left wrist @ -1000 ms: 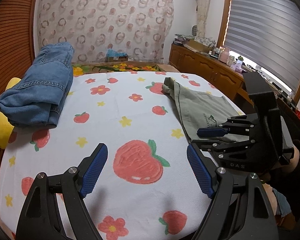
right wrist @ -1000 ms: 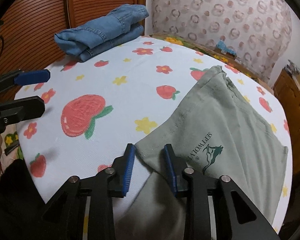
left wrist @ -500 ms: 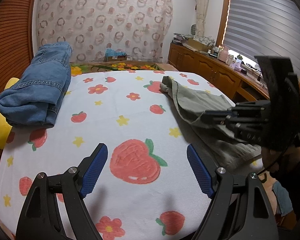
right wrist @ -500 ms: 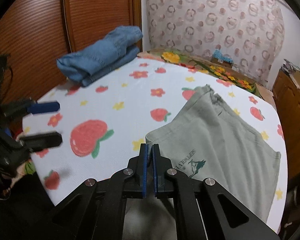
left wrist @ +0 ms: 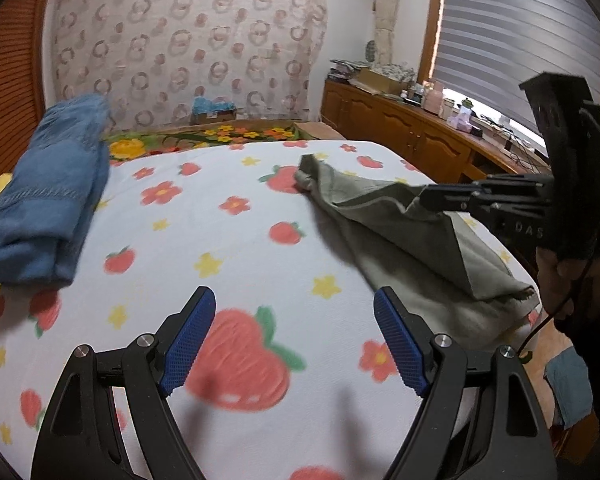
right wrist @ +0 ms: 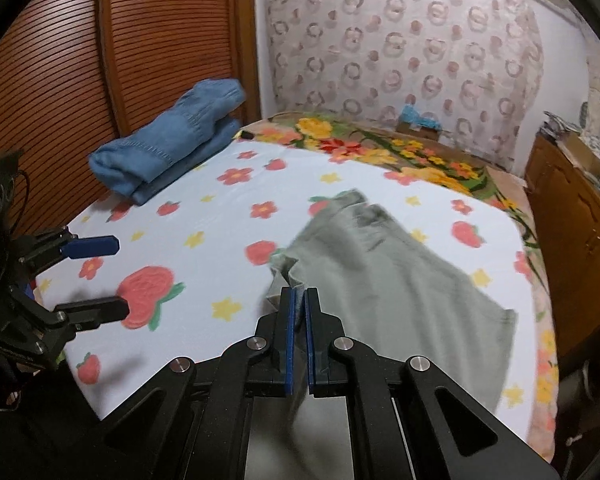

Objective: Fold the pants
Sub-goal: 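Lift and fold the held edge over with the right gripper, then release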

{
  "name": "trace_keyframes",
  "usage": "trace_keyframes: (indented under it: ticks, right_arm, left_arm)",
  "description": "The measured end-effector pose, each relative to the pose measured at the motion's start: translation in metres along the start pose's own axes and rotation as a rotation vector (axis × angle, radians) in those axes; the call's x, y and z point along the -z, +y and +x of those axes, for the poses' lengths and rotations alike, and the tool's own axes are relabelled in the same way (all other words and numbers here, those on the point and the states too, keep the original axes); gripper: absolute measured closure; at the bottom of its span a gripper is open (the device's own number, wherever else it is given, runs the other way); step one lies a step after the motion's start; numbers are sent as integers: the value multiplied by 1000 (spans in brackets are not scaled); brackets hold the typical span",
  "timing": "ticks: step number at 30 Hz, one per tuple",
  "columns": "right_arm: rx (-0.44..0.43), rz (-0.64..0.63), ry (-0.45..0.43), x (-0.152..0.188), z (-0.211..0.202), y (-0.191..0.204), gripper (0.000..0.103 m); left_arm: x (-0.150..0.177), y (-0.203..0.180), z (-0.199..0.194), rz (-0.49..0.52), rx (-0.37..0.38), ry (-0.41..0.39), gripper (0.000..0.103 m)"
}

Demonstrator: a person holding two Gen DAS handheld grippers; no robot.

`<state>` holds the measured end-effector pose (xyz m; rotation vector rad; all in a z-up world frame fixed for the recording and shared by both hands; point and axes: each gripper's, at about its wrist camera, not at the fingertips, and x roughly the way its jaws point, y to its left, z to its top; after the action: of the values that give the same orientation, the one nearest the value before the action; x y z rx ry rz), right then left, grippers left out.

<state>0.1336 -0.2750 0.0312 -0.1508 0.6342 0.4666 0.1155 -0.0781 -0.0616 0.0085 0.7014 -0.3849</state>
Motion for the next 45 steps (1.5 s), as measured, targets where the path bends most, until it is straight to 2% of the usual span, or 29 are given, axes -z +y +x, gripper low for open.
trace_keyframes:
  ticks: [12,22,29,45]
  right_arm:
    - [107,36,1,-13,5,-29,99]
    - [198,58,29,-28,23,-36,99]
    - [252,66,38,-31,33,-40,100]
    - [352,207,45,-24,40,-58,100]
  left_arm:
    - [-5,-46,21,81,58,37,21]
    - [8,-64,38,101,57,92,21]
    - [14,-65,44,107,41,118,21]
    - [17,-58,54,87,31,144,21]
